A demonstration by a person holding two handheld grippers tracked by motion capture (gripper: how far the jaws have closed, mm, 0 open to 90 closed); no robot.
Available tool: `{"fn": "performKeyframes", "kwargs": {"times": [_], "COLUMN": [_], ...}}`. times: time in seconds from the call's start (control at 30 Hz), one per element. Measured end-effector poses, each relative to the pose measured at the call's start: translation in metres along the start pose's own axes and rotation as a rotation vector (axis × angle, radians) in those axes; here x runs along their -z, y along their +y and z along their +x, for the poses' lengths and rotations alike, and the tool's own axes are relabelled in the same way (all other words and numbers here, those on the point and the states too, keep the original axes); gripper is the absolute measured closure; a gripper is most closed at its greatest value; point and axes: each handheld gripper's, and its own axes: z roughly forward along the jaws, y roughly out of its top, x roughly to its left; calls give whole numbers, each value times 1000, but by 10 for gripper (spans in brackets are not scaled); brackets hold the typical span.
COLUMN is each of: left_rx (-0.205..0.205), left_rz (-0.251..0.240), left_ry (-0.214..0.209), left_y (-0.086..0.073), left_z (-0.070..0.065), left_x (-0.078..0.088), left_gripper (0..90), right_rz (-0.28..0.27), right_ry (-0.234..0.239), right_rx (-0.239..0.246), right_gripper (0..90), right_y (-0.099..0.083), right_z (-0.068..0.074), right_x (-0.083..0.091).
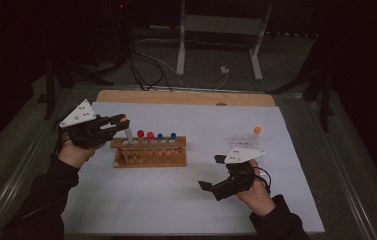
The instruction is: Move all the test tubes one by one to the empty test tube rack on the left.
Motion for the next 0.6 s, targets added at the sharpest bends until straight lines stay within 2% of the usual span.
{"fn": "performKeyframes", "kwargs": {"times": [0.13,0.3,0.47,0.6], "left_rx": [21,73,68,78], "left_rz": [-3,-25,12,23], "left_ry": [15,28,34,25], "left_y": [-7,-21,-33,-41], "left_z": [7,15,14,14], "left_x": [-7,-16,-25,-30], "left_gripper": [718,718,718,718], "right_rz": [-2,-4,-6,-8], "right_ry": [-3,-5,-2,-3], "right_rx": [-3,-1,-4,-9], "right_gripper": [0,0,0,0], "right_y": [0,0,-1,-2], "right_z": [-1,-2,-2,-3], "right_x": [1,1,3,3]}}
